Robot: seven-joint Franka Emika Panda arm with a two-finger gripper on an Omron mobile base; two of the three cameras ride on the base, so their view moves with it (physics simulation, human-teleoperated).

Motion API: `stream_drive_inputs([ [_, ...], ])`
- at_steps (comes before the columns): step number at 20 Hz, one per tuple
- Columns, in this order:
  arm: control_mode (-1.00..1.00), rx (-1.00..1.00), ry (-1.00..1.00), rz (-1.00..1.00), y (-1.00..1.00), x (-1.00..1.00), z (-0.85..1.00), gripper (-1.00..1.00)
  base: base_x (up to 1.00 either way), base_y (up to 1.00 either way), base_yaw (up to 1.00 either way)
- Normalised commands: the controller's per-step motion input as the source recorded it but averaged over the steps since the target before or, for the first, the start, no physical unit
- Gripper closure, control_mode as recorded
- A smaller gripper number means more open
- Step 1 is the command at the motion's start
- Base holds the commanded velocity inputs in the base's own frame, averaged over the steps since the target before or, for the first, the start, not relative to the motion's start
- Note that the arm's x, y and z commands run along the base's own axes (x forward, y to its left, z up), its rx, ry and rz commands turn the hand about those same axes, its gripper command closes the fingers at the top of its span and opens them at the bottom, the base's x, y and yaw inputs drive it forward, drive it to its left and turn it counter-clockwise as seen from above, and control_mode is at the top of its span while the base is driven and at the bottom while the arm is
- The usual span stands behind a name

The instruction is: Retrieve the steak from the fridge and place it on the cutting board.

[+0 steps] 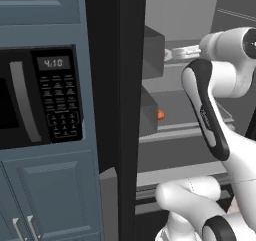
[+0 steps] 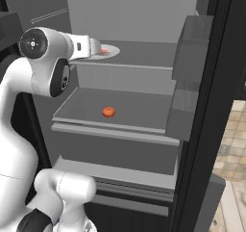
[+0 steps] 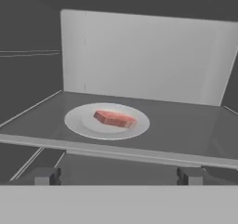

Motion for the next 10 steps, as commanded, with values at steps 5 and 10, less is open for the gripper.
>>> stream_drive_inputs([
  [5, -1.00, 0.00, 0.12, 0.00, 0.00, 0.43, 0.00, -1.00, 0.00, 0.00, 0.00],
  [10, -1.00, 0.00, 0.27, 0.00, -0.03, 0.52, -0.02, -1.00, 0.00, 0.00, 0.00],
])
